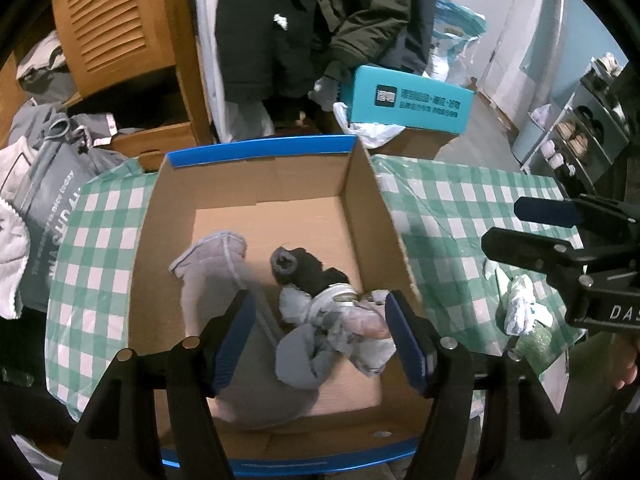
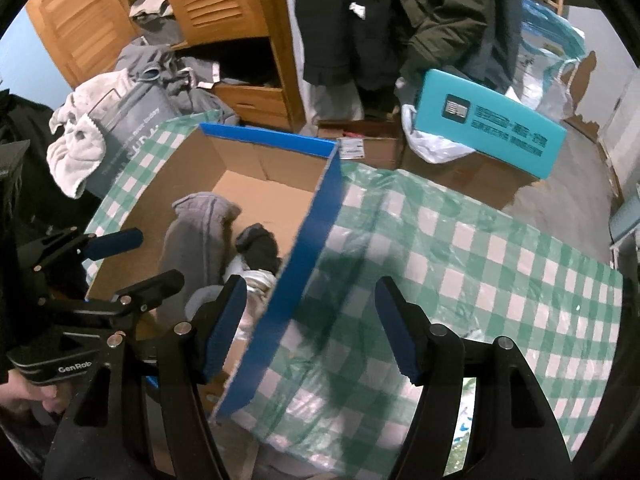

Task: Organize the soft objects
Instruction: 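Withdraw both grippers from the box toward the remaining items on the tablecloth, then lower the left gripper onto the white-and-blue striped bundle and close it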

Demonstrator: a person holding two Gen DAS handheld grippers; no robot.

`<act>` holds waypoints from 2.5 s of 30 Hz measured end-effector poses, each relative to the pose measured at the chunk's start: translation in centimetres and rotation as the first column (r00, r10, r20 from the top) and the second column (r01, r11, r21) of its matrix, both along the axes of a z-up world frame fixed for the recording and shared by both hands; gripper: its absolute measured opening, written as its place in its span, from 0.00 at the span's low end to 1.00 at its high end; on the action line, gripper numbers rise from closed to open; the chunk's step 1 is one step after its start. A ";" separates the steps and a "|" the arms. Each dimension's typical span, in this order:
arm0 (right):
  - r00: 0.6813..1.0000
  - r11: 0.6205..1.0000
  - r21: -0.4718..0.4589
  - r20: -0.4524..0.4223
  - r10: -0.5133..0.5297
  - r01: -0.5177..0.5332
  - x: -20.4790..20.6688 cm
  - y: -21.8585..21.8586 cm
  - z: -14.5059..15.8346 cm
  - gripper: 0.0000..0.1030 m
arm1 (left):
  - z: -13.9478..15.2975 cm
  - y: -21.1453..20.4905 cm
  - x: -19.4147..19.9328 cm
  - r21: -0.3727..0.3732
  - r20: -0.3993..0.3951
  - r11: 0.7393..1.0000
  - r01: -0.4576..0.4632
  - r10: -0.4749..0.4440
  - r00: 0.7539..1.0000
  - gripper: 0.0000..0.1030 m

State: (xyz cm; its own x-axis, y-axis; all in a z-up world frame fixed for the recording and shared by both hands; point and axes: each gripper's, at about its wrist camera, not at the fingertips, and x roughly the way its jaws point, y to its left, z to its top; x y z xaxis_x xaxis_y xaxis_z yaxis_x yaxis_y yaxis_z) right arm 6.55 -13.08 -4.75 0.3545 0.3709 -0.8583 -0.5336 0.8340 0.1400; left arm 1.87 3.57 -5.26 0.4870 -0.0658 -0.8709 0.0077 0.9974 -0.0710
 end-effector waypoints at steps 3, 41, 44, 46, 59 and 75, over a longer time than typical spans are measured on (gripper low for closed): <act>1.000 1.000 0.002 0.003 -0.014 0.014 0.0 -1.1 0.1 0.69 | 0.1 -0.8 0.1 -0.012 -0.004 1.000 0.022 -0.022 1.000 0.67; 0.952 0.954 -0.030 -0.058 -0.299 0.298 -0.5 -19.7 -3.9 0.70 | -2.7 -16.0 2.5 -0.055 -0.114 0.963 0.262 -0.267 0.957 0.69; 0.947 0.950 -0.040 -0.079 -0.312 0.310 -0.6 -20.8 -4.8 0.70 | -3.4 -17.2 2.5 -0.048 -0.131 0.959 0.278 -0.282 0.950 0.69; 0.943 0.947 -0.048 -0.093 -0.321 0.317 -0.7 -21.4 -5.5 0.70 | -3.8 -17.8 2.5 -0.042 -0.137 0.957 0.288 -0.291 0.947 0.69; 0.909 0.930 -0.160 -0.211 -0.359 0.330 -2.7 -25.0 -11.5 0.70 | -7.4 -21.6 1.7 -0.035 -0.177 0.944 0.327 -0.328 0.928 0.70; 0.913 0.929 -0.300 -0.274 -0.301 0.217 -3.5 -23.4 -16.7 0.70 | -10.1 -22.6 1.6 -0.056 -0.240 0.945 0.322 -0.325 0.915 0.71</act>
